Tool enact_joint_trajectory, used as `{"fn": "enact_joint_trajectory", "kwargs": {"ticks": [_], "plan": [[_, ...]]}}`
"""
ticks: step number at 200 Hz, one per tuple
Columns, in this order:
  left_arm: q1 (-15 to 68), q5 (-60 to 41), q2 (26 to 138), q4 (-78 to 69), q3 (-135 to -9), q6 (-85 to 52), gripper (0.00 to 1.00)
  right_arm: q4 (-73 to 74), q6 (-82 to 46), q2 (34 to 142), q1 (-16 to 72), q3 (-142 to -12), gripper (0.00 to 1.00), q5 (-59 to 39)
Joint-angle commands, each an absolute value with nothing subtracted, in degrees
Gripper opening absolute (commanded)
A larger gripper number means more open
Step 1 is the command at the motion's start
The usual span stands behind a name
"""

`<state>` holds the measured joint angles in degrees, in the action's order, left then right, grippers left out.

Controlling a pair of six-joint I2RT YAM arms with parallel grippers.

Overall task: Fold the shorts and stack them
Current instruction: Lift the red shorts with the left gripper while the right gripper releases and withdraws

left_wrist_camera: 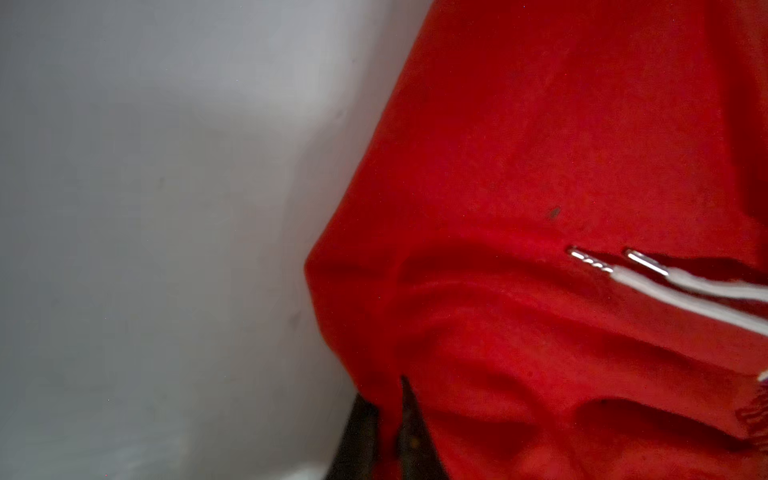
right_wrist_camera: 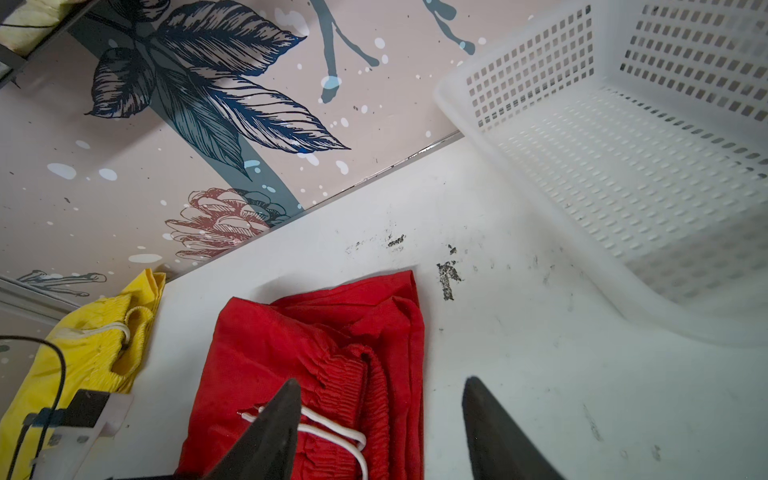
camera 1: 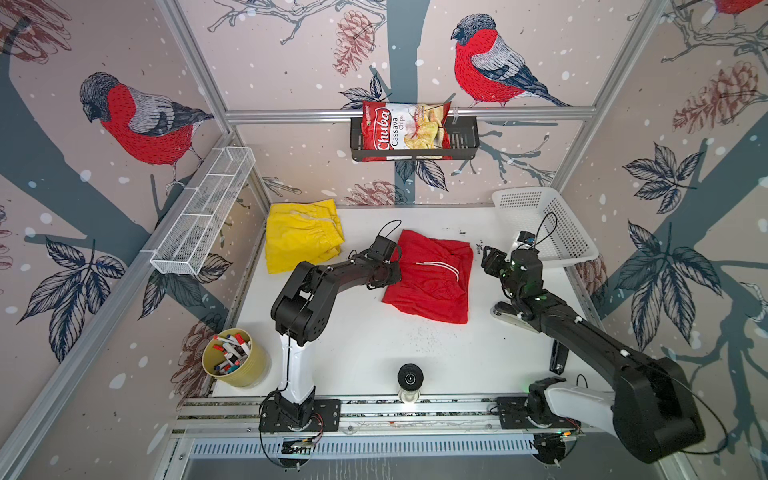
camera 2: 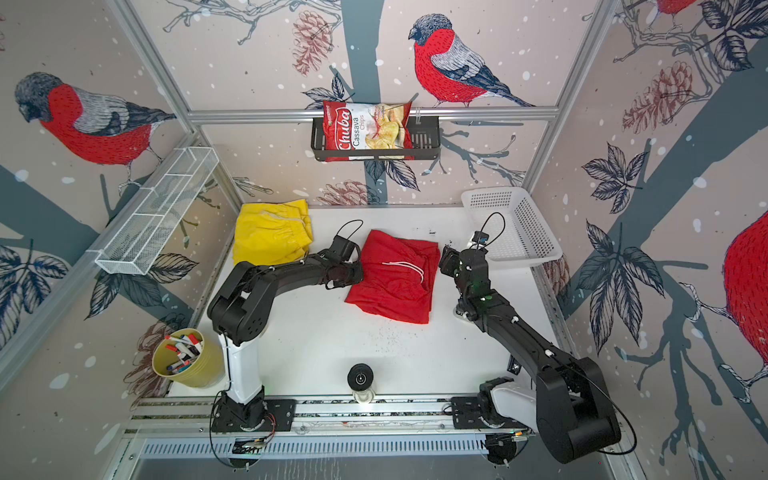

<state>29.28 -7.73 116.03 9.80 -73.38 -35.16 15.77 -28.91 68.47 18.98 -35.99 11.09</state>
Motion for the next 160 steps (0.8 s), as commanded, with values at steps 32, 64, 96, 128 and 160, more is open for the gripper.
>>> {"fn": "enact_joint_trajectory", "kwargs": {"ticks": [32, 64, 96, 128, 160], "plan": [[23.3, -6.4, 122.9, 21.9, -90.5, -31.4, 0.0, 16.6, -30.4, 71.1, 18.8, -37.1, 0.63, 11.0], [18.2, -3.3, 126.3, 29.6, -104.0, -29.3, 0.0, 17.1, -31.1, 75.3, 18.8, -38.3, 0.63, 9.8], [17.1, 2.9, 130.0, 36.5, -117.1, -25.9, 0.0, 18.0, -31.7, 79.6, 18.9, -40.2, 0.62, 8.1], [15.8, 5.2, 133.9, 43.0, -128.8, -24.5, 0.0, 18.9, -32.5, 82.8, 19.0, -41.7, 0.61, 6.1], [13.8, 7.7, 133.0, 42.8, -131.1, -23.2, 0.0, 19.6, -31.8, 84.1, 19.8, -41.6, 0.61, 6.7]]}}
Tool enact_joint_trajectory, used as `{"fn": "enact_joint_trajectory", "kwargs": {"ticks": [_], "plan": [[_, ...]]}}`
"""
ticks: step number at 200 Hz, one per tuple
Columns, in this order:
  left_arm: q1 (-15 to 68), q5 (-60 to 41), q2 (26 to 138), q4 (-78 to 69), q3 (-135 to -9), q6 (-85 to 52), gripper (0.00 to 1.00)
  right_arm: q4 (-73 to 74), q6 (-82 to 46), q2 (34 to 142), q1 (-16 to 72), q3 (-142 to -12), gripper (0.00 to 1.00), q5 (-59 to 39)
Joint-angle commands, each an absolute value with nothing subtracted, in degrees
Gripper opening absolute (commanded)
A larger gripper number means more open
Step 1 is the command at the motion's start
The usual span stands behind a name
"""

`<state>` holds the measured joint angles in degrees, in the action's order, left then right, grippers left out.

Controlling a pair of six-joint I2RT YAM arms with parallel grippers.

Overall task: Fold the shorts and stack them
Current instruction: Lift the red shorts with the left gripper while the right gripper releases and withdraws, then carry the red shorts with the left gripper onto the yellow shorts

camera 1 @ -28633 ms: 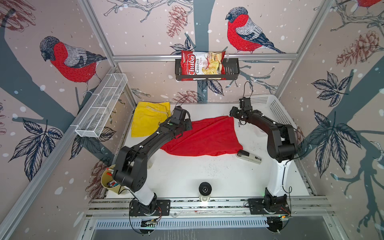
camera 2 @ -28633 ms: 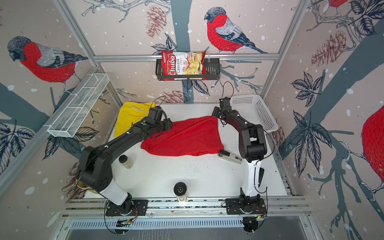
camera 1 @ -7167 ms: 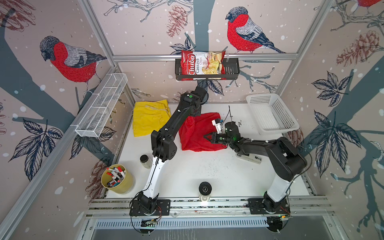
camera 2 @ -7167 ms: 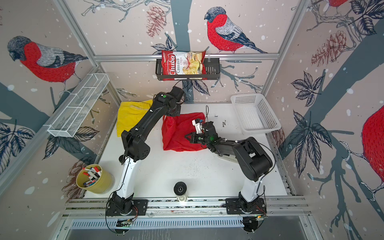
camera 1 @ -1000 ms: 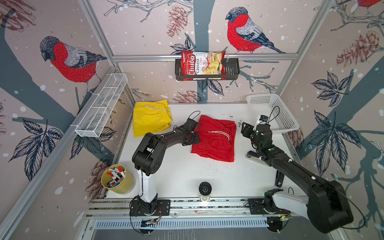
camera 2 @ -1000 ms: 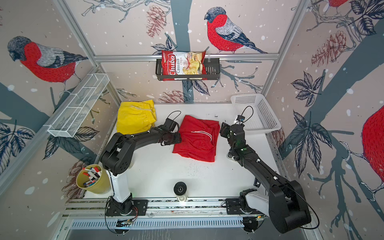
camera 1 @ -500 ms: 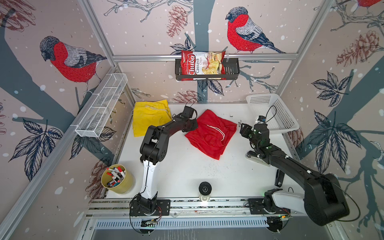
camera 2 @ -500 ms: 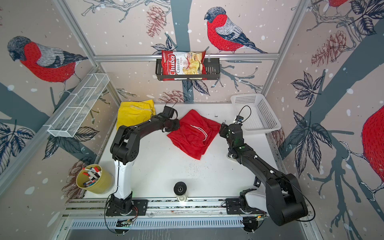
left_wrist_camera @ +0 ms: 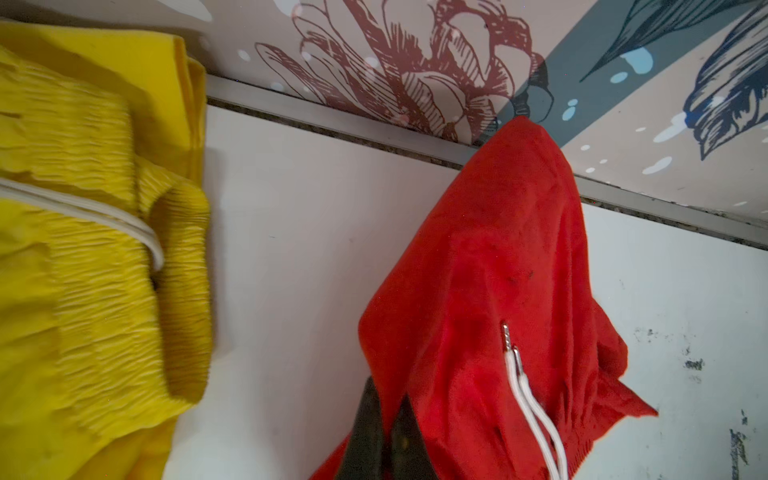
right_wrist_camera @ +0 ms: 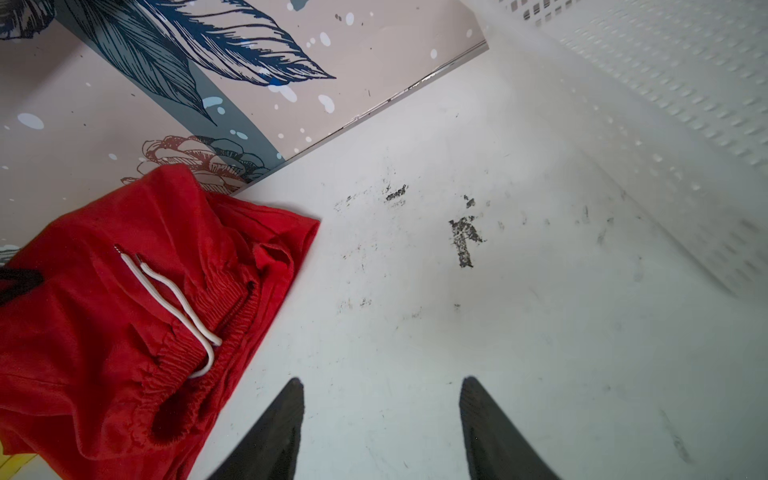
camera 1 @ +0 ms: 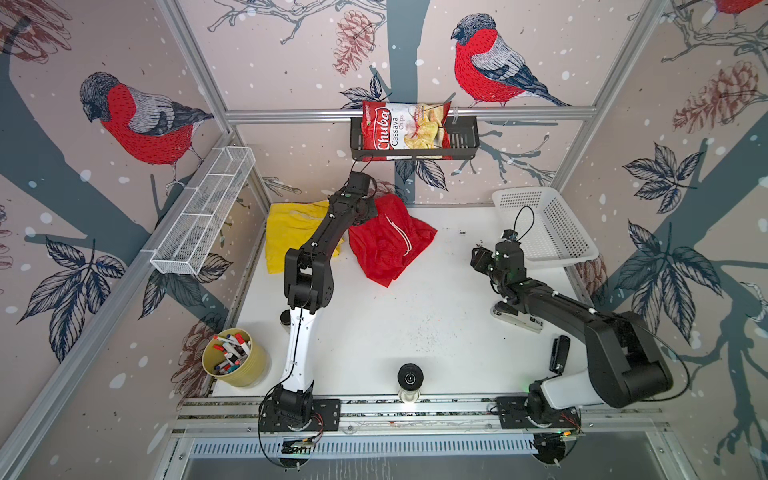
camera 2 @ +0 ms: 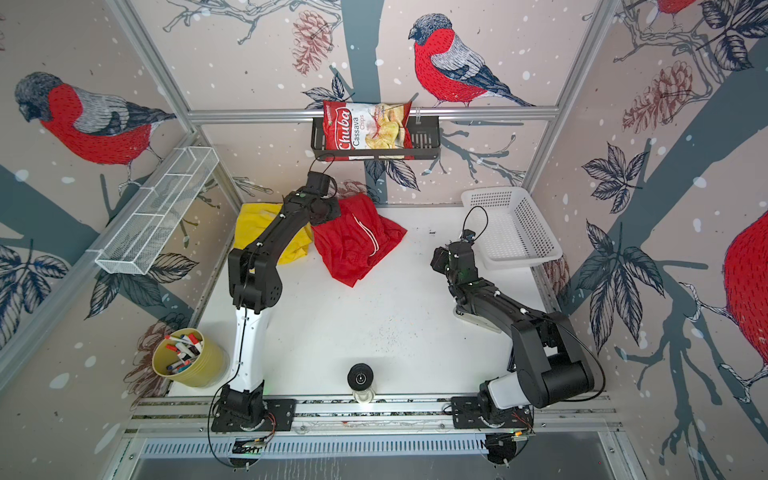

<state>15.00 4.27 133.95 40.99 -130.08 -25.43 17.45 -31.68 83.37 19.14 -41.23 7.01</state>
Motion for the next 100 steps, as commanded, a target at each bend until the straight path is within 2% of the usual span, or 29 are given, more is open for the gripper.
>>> {"fn": "enact_joint_trajectory", "kwargs": {"ticks": [1, 100], "plan": [[13.7, 7.7, 132.9, 42.8, -131.0, -23.1, 0.0, 19.6, -31.8, 84.2, 19.8, -41.7, 0.61, 6.8], [8.9, 7.5, 131.1, 40.2, -136.1, -21.0, 0.0, 19.0, -30.4, 88.2, 22.5, -44.1, 0.6, 9.2]]}}
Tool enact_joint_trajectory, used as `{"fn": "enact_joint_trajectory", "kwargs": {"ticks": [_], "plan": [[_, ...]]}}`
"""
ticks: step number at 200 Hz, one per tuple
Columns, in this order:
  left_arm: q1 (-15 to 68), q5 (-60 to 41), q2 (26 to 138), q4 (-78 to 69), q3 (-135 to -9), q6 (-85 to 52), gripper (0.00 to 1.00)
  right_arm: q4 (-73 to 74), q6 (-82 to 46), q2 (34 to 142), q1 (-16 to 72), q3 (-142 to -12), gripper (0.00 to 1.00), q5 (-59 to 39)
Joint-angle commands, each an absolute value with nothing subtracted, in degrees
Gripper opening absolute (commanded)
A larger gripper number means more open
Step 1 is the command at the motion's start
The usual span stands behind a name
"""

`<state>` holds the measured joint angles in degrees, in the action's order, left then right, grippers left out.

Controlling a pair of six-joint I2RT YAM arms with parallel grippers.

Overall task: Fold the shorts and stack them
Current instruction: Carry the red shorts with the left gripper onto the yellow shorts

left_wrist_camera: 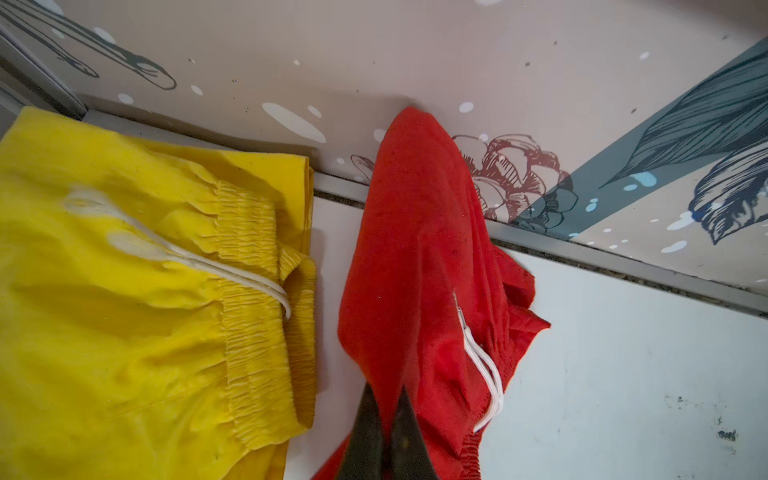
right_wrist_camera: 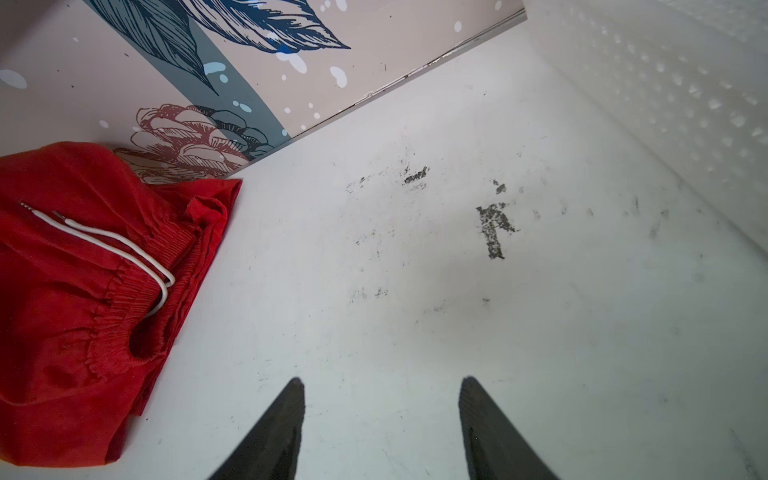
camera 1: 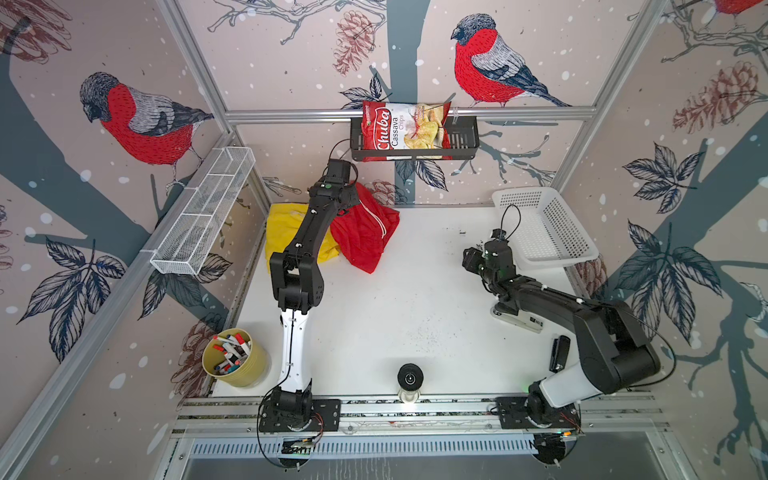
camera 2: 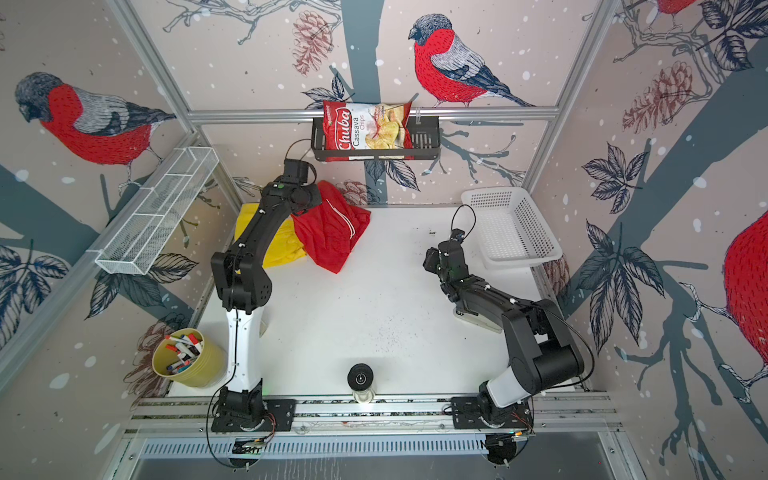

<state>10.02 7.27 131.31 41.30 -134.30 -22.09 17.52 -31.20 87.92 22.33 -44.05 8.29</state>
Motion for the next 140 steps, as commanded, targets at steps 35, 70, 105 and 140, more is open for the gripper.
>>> {"fn": "enact_joint_trajectory", "kwargs": {"ticks": [35, 70, 105, 140], "plan": [[7.3, 7.1, 131.5, 39.8, -138.3, -20.3, 0.0, 18.9, -30.5, 88.8, 22.5, -43.5, 0.6, 9.5], [5.4, 6.9, 131.1, 40.5, -139.1, -20.1, 0.0, 19.0, -30.9, 89.8, 22.6, -43.8, 0.6, 9.0], [3.8, 6.7, 130.3, 41.5, -138.9, -19.7, 0.0, 19.2, -31.2, 90.9, 22.8, -44.5, 0.6, 8.4], [3.2, 6.5, 129.2, 41.8, -139.0, -19.1, 0.0, 18.9, -31.5, 91.4, 23.0, -44.6, 0.6, 8.2]]}}
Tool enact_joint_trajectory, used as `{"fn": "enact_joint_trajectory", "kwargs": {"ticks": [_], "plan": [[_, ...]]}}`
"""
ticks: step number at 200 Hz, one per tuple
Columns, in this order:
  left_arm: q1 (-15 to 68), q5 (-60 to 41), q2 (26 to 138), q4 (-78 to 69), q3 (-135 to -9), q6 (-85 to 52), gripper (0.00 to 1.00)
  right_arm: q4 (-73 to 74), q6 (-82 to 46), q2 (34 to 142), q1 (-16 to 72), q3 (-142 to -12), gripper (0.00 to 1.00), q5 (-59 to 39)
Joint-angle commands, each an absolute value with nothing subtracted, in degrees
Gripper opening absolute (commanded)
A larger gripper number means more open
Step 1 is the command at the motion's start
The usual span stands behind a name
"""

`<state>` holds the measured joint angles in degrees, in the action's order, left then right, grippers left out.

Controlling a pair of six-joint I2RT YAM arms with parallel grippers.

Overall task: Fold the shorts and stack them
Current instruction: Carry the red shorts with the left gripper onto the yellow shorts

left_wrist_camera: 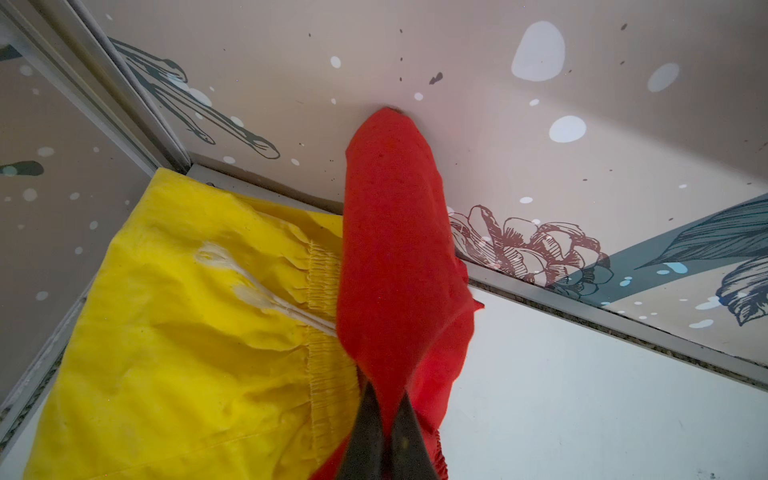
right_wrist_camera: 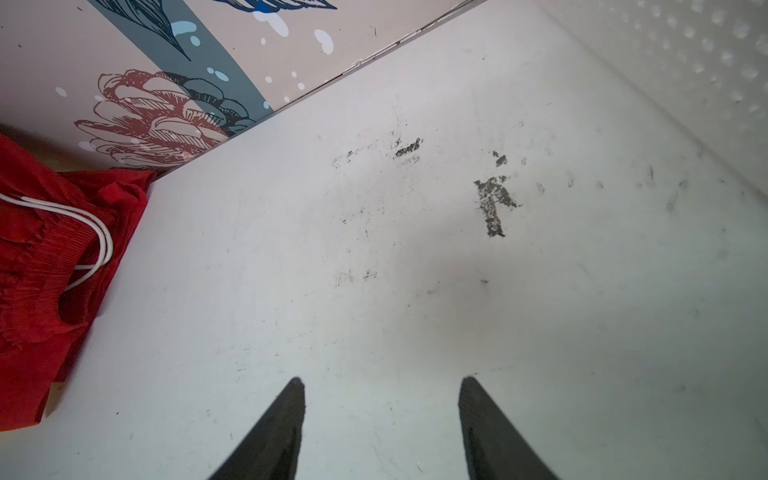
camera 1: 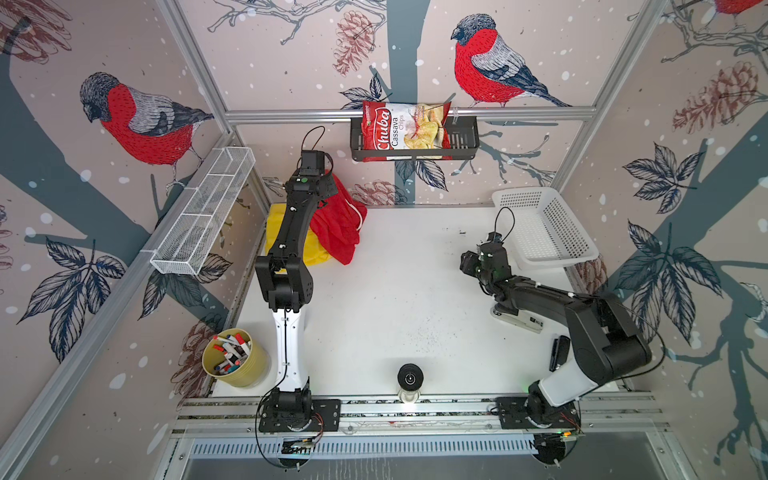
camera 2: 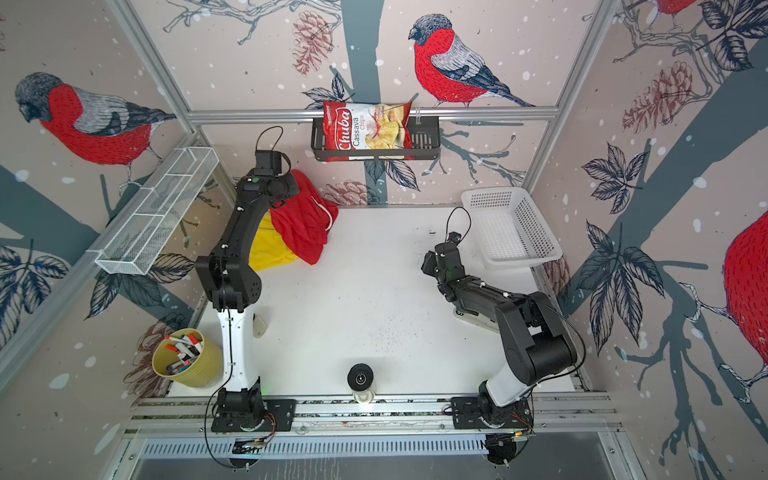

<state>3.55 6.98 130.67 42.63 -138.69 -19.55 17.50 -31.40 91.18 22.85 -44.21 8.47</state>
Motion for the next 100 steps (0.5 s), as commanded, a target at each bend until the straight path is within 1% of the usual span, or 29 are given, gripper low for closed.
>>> {"fn": "enact_joint_trajectory", "kwargs": {"ticks": [1, 100], "plan": [[3.2, 6.5, 129.1, 41.8, -139.0, -19.1, 0.0, 18.9, -31.5, 91.4, 23.0, -44.5, 0.6, 8.2], [1.9, 6.1, 127.3, 41.9, -139.5, -19.2, 0.0, 18.1, -31.8, 91.0, 23.8, -43.8, 0.6, 8.5]]}}
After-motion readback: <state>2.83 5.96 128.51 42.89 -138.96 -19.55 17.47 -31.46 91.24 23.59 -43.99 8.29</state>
